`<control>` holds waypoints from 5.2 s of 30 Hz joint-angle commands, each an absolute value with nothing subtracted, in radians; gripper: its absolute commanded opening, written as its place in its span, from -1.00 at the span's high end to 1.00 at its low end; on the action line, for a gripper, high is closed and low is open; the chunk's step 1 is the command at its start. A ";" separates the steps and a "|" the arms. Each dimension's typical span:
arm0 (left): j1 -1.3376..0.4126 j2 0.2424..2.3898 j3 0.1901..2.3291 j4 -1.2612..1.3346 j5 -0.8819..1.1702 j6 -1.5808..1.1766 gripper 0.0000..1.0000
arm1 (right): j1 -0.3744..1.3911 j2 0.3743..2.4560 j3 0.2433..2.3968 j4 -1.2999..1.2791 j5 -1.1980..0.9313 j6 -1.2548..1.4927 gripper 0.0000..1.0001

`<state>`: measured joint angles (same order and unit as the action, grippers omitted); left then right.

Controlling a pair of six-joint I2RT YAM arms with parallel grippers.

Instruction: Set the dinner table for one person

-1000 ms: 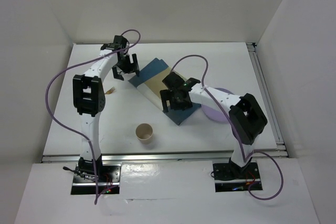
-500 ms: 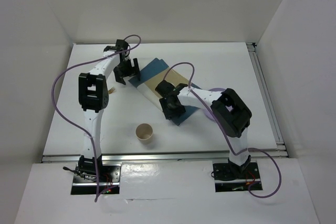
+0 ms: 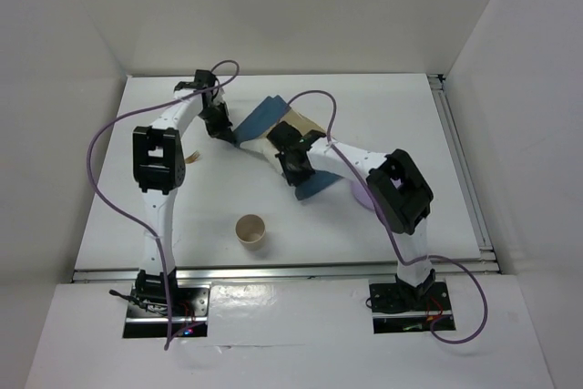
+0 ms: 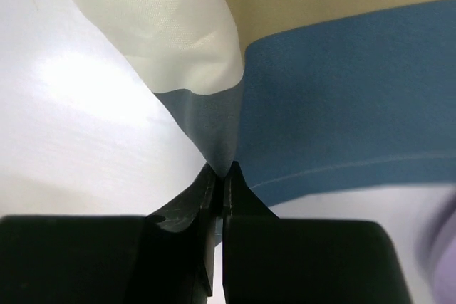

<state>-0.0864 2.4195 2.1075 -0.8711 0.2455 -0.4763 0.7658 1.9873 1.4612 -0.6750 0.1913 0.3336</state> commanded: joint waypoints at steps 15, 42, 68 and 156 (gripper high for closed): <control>-0.089 1.844 1.669 -0.787 0.434 -0.454 0.71 | 0.496 2.109 1.799 -0.534 0.230 0.121 -0.23; 0.064 2.252 1.992 -0.876 0.258 -0.564 -0.25 | 0.503 1.835 1.663 -0.664 0.097 0.272 -0.01; 0.055 2.291 2.077 -0.813 0.391 -0.497 1.00 | 0.476 1.747 1.601 -0.733 0.183 0.301 -0.06; 0.092 1.964 2.108 -0.851 0.462 -0.549 1.00 | 0.213 1.586 1.462 -0.353 -0.167 0.825 1.00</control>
<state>0.0704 2.0396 2.0754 -0.7933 0.4187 -0.5743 0.2211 1.6390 1.4876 -0.3035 -0.1734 0.8604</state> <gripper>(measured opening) 0.046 0.035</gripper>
